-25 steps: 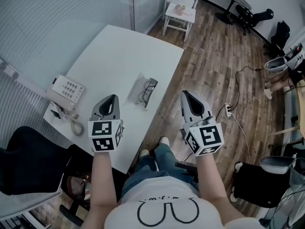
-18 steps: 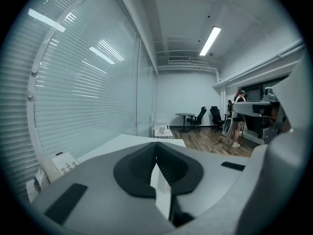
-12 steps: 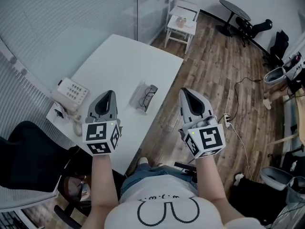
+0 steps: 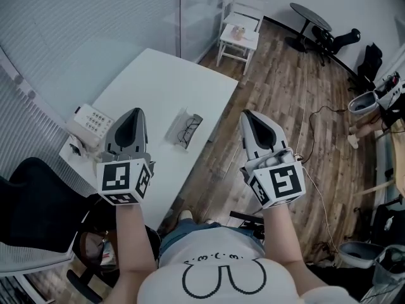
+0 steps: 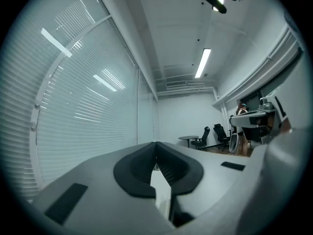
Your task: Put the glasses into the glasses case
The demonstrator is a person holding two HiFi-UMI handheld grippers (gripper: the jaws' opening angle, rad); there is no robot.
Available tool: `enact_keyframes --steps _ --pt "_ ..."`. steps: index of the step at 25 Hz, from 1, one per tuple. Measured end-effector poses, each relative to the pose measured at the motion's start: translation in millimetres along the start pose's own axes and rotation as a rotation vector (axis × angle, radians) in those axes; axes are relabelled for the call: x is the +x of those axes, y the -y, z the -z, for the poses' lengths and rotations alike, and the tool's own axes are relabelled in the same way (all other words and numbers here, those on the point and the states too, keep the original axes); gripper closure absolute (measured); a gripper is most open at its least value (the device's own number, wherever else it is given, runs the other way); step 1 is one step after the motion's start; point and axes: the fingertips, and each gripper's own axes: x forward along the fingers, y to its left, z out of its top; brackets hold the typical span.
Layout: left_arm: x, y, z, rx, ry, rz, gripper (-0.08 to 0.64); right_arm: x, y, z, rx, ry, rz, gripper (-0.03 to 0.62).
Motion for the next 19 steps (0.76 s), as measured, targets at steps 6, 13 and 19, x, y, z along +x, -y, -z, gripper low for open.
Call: enact_keyframes --steps 6,13,19 --pt "0 13 -10 0.034 0.025 0.023 0.545 -4 5 0 -0.015 0.004 0.008 0.583" --pt "4 26 -17 0.055 0.036 0.052 0.545 -9 15 -1 -0.015 0.001 0.024 0.583" --pt "2 31 -15 0.066 0.035 0.065 0.543 -12 14 3 -0.017 -0.001 0.028 0.583"
